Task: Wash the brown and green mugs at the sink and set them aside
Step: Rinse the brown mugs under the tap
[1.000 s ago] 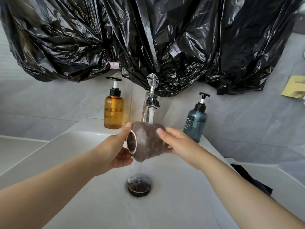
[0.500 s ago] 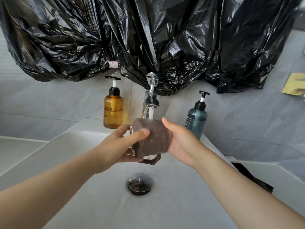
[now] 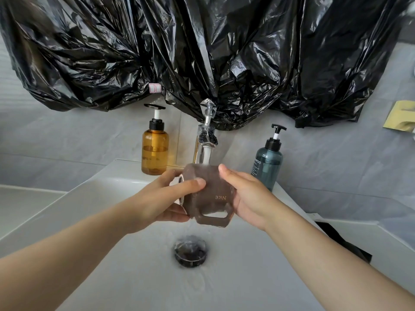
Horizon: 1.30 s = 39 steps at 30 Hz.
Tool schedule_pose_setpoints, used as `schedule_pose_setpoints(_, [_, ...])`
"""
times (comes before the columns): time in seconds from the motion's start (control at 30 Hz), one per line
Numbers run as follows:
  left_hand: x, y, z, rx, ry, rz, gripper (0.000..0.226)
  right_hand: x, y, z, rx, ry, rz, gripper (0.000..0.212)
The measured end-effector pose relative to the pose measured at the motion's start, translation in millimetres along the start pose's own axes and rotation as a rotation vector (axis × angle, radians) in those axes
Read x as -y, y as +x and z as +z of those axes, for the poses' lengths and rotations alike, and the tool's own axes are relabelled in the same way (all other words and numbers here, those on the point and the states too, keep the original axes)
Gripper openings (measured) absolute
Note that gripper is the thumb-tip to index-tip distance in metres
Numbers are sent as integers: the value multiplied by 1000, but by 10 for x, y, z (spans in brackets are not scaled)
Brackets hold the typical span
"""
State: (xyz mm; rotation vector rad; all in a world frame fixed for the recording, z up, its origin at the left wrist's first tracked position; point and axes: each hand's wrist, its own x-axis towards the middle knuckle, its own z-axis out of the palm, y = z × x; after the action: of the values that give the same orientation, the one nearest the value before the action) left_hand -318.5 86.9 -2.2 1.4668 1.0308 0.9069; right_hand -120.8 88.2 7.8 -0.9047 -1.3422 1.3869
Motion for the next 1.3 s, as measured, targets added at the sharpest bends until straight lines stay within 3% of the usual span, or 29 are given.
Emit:
schedule_pose_setpoints(0.17, [0, -4, 104, -59, -198, -94, 38, 10, 20, -1, 10, -219, -68, 40])
schedule_pose_setpoints(0.27, [-15, 8, 91, -117, -294, -116, 40, -32, 17, -24, -19, -285, -82, 37])
schedule_pose_setpoints(0.43, [-7, 17, 112, -141, -397, -217, 49, -21, 38, 13, 38, -140, -42, 55])
schedule_pose_setpoints(0.5, [-15, 10, 119, -141, -444, -249, 52, -26, 28, 11, 13, -155, -53, 49])
schedule_pose_setpoints(0.6, [-17, 22, 98, -121, -413, -180, 51, -60, 14, -7, -1, -144, -53, 35])
schedule_pose_setpoints(0.7, [-28, 37, 83, -127, -294, -50, 47, -30, 11, -28, -39, -21, -14, 38])
schedule_pose_setpoints(0.83, [1, 35, 49, -198, -97, 21, 86, -5, 9, -52, -80, 69, 1, 44])
schedule_pose_setpoints(0.9, [10, 38, 35, -219, -96, 56, 93, 2, 0, -43, -106, 110, 34, 44])
schedule_pose_setpoints(1.1, [30, 58, 84, -244, -28, 136, 48, 14, 14, -100, -289, 213, 144, 46])
schedule_pose_setpoints(1.2, [17, 16, 142, -157, 47, 160, 51, 9, 8, -126, -364, 119, 152, 45])
schedule_pose_setpoints(1.3, [-8, 4, 174, -95, -67, 101, 60, 29, -4, -132, -393, -195, 143, 46])
